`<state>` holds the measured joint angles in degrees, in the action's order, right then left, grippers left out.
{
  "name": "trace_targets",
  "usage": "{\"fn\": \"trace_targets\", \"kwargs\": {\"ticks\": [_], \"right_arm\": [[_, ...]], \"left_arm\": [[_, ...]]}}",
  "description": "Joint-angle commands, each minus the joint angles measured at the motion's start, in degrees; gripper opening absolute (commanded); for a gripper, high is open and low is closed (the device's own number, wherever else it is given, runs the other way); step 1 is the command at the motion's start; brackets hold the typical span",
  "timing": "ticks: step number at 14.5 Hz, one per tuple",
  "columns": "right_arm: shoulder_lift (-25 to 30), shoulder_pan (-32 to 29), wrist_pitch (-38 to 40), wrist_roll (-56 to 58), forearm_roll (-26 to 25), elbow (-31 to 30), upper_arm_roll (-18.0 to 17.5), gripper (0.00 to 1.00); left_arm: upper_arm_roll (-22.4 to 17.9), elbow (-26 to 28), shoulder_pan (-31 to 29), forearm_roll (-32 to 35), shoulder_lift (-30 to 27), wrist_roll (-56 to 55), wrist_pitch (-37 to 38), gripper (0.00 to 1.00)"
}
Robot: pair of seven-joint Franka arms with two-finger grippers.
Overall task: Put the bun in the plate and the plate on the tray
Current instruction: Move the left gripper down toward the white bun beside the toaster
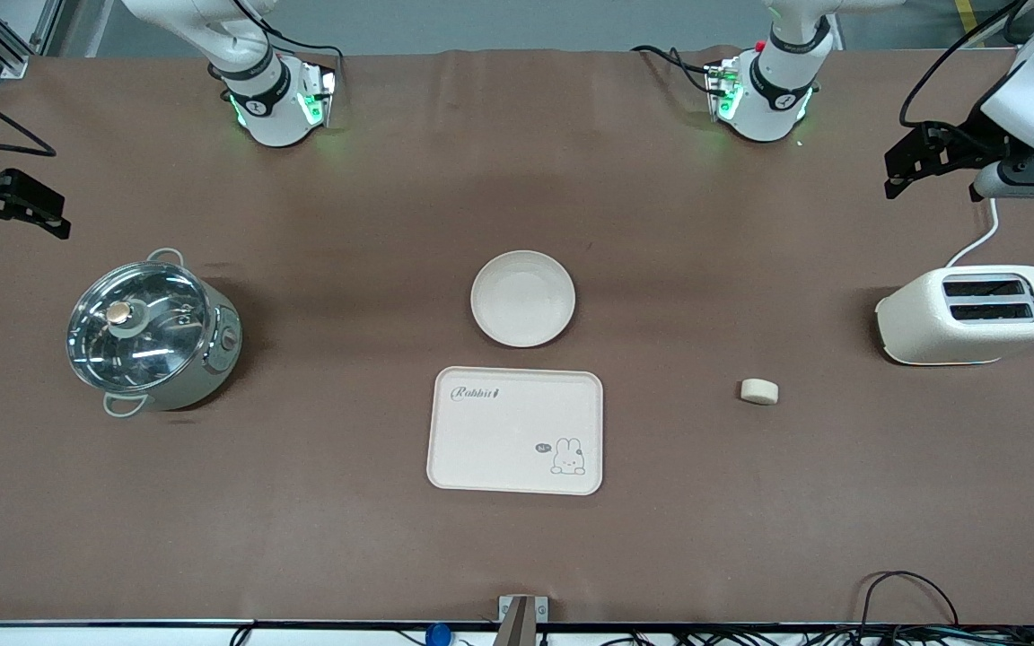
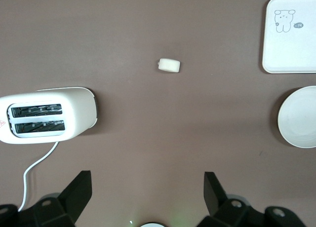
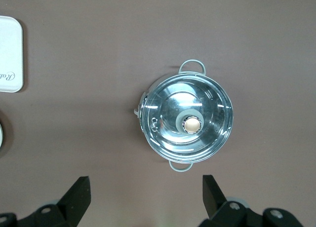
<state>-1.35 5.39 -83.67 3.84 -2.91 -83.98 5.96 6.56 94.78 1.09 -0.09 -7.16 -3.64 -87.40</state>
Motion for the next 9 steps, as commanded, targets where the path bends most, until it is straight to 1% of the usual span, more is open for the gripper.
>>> {"fn": "trace_targets", "kwargs": {"ticks": [1,3,5,6,7,9], "right_arm": [[1.96,0.15,0.34,-0.59,-0.43,-2.06,-0.16,1.0],[1.88,0.15,-0.09,-0.58,-0.43,-2.06,-0.16,1.0],[1.79,0.15,-0.44,-0.58,-0.17,-1.97,-0.16,1.0],[1.79,0.15,-0.44,-0.58,1.31,-1.97,-0.08,1.0],[1.79,0.15,-0.09,-0.5,2.37,-2.06,-0.08,1.0],[1.79,0.24,-0.09,-0.58,2.47,-2.06,-0.08,1.0]], "left_arm": [[-0.41,-1.97,0.32,1.06,1.09,0.22,0.74,1.0],[-0.41,-3.11,0.23,0.97,2.41,0.22,0.66,1.0],[-0.49,-6.61,0.32,0.98,6.26,0.31,0.66,1.0],[-0.49,-7.67,0.15,1.06,8.37,0.22,0.66,1.0],[-0.49,-7.51,0.06,1.15,10.13,-0.91,-0.04,1.0],[-0.41,-6.81,0.49,1.85,13.04,-6.34,-2.93,1.0]]}}
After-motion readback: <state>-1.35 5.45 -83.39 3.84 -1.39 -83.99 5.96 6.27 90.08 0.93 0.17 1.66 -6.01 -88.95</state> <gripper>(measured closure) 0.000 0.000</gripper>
